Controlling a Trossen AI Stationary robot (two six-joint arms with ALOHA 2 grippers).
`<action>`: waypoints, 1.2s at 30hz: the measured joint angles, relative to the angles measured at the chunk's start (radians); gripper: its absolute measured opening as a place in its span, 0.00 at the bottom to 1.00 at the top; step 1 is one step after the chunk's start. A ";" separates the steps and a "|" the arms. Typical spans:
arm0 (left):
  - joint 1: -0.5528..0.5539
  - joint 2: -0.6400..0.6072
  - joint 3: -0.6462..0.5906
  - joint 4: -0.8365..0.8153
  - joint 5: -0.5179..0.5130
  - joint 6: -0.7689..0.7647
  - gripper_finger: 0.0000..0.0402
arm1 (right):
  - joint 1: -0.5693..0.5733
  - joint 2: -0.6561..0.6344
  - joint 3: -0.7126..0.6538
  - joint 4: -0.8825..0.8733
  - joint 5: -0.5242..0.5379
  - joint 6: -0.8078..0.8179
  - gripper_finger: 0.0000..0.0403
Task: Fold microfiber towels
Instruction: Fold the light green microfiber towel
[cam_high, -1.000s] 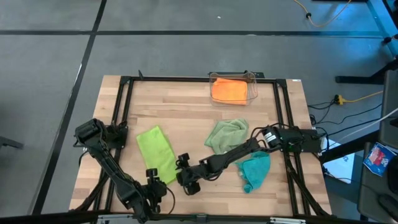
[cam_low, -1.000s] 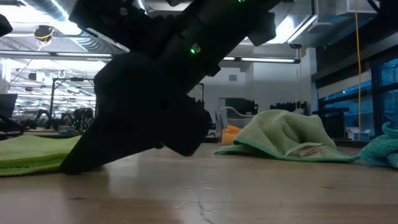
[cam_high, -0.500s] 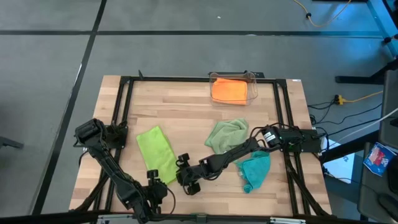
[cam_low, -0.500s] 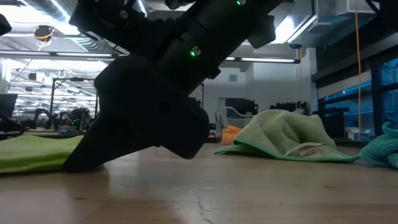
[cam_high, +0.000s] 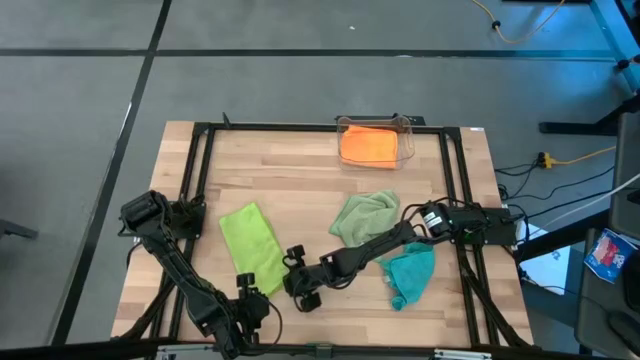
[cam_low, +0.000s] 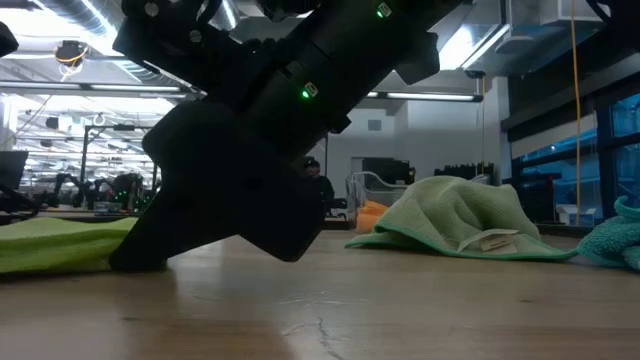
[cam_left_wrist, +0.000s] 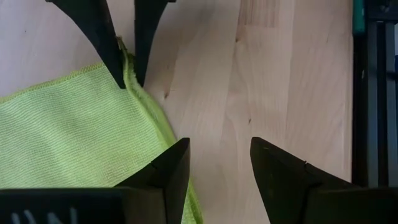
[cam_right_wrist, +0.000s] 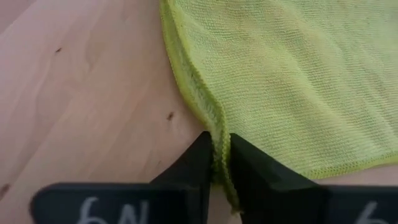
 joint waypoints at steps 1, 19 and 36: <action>0.000 0.000 0.000 0.000 0.000 0.000 0.41 | 0.000 0.001 0.000 0.003 0.000 0.002 0.12; -0.003 0.000 0.000 -0.060 0.036 0.027 0.41 | -0.005 0.000 0.000 0.009 -0.041 0.033 0.02; 0.012 0.084 0.017 -0.187 0.206 -0.108 0.41 | -0.007 -0.001 0.000 0.007 -0.060 0.059 0.02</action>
